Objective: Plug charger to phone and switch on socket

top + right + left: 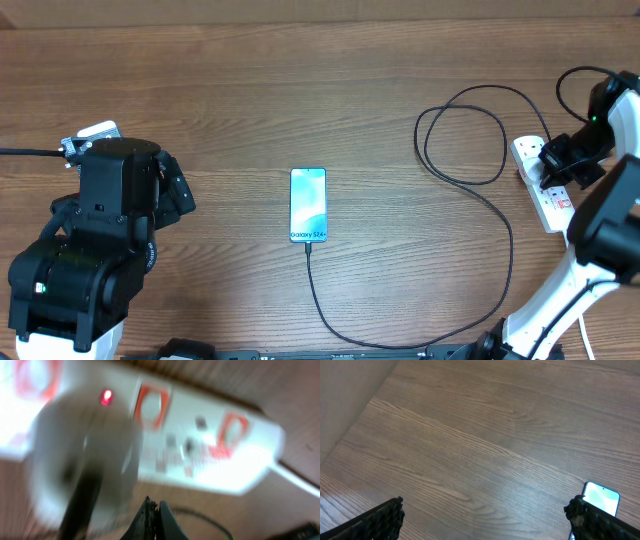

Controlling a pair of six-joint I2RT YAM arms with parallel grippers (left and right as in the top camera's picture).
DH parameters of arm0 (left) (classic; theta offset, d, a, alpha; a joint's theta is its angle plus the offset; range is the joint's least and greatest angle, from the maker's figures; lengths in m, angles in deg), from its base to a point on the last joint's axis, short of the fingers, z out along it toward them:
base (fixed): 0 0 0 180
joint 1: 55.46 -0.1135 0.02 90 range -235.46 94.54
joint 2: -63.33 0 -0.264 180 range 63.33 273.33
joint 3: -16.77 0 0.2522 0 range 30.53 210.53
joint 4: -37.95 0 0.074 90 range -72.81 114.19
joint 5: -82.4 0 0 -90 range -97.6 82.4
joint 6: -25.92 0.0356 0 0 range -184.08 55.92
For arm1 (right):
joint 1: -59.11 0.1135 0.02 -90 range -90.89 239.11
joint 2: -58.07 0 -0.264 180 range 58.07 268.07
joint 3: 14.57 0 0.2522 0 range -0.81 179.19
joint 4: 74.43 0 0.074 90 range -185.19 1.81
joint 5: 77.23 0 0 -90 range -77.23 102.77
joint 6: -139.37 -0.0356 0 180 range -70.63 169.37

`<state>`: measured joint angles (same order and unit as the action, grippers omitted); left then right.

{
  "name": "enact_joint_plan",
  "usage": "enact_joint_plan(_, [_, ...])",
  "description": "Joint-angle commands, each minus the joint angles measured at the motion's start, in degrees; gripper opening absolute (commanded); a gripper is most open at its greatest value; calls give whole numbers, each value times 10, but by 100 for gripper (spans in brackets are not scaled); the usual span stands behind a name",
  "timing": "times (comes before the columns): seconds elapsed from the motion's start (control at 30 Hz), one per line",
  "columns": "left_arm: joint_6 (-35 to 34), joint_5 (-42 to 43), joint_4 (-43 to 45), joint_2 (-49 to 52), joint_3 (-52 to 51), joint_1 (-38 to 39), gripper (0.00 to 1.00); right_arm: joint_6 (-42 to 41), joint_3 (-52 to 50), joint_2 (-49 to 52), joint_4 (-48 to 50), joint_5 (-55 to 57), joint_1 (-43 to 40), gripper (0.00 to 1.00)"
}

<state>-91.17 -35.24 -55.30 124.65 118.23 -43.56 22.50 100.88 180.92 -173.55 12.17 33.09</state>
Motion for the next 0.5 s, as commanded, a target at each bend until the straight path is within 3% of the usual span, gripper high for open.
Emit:
enact_joint_plan(0.0, [-17, 5, 0, 2, -2, -3, 100, -5, 7, -167, -22, 5, 14, 4])
enact_joint_plan(0.2, [-18, 18, 0, 7, -3, -3, 100, -5, 7, -389, -85, 5, 65, 6])
enact_joint_plan(0.37, [-18, 18, 0, 13, -3, -3, 100, 10, 6, -513, -117, 5, 91, 100])
enact_joint_plan(0.47, [-18, 18, 0, 17, -3, -3, 100, 12, 6, -572, -117, -6, 91, 100])
